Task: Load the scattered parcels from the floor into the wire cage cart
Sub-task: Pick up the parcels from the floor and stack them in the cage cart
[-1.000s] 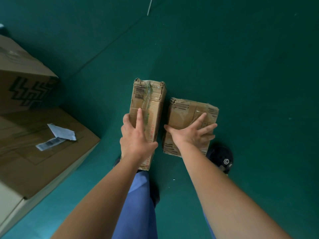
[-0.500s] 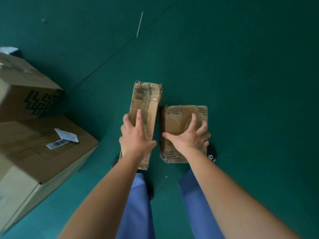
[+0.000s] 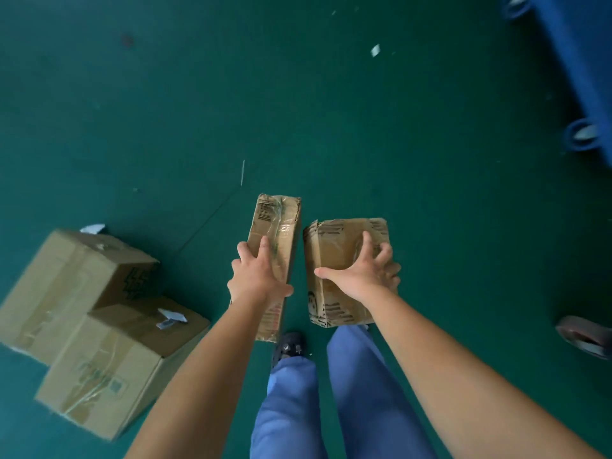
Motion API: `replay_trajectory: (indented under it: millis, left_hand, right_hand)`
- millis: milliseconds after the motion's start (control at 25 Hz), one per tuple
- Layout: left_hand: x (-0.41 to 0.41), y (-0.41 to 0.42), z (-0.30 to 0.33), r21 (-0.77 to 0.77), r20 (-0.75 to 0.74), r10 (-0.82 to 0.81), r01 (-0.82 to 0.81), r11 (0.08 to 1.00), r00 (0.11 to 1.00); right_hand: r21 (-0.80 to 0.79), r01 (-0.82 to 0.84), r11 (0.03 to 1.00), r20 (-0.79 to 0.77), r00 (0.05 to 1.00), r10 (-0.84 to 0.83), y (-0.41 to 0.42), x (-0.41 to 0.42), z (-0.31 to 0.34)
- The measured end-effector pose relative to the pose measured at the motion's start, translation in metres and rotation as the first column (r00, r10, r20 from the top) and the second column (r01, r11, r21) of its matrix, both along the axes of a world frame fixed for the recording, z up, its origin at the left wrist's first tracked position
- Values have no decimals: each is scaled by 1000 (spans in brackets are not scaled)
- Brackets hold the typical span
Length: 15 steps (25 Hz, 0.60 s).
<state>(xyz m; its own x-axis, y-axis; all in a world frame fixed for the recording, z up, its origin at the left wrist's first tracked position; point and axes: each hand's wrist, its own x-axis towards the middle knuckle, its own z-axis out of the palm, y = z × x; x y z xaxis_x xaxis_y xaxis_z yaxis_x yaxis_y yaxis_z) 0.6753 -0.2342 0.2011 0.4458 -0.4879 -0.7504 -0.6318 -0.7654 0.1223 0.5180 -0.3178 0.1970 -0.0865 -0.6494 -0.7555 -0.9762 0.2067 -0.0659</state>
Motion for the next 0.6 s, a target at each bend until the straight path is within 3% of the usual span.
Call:
replay_trajectory:
  millis: [160, 320, 600]
  left_hand:
    - [-29, -11, 112, -66, 78, -277, 282, 957, 958]
    - [-90, -11, 193, -101, 105, -516, 525, 845, 850]
    - [-239, 3, 273, -148, 105, -675, 683, 715, 730]
  right_hand:
    - [-51, 175, 983, 11, 985, -175, 17, -42, 112]
    - [-82, 371, 925, 28, 929, -370, 50, -107, 195]
    - [-158, 631, 760, 136, 776, -616, 115, -256, 274]
